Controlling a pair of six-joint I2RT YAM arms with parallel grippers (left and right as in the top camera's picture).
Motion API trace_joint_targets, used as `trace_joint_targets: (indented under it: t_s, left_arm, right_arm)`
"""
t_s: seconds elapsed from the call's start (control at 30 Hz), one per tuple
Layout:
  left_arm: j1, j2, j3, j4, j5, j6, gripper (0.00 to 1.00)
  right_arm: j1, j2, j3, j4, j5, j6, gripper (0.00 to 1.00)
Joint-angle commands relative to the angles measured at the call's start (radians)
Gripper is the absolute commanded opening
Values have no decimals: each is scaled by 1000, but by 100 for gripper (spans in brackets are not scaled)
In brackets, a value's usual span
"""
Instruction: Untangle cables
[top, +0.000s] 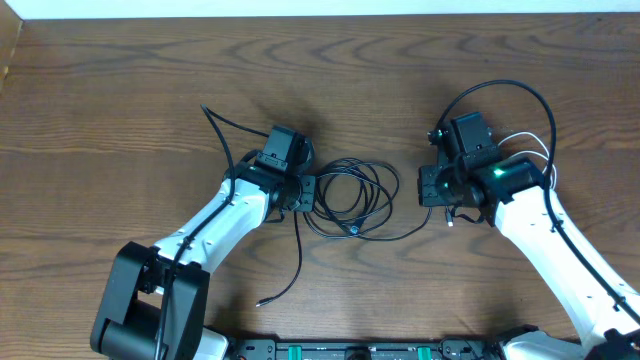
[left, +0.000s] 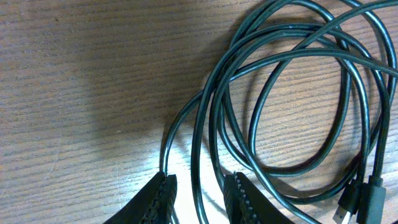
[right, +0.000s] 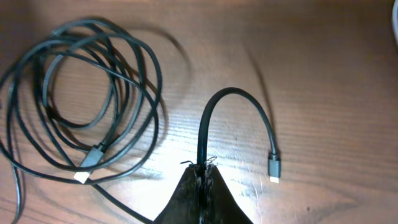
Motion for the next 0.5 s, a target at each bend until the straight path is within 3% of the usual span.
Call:
trace_joint_targets:
  t_s: [0.0, 0.2, 0.37, 0.47]
  left_arm:
    - [0, 6, -13, -2, -14, 7, 32]
    - [0, 6, -13, -2, -14, 7, 31]
    - [0, 6, -13, -2, -21, 7, 23]
    - [0, 6, -13, -2, -51, 6, 11]
  right_arm:
    - [0, 40, -7, -20, 16, 40, 1]
    - [13, 126, -8, -27, -34, 40, 1]
    - [32, 199, -8, -12, -41, 41, 1]
    - [41, 239, -8, 0, -68, 40, 1]
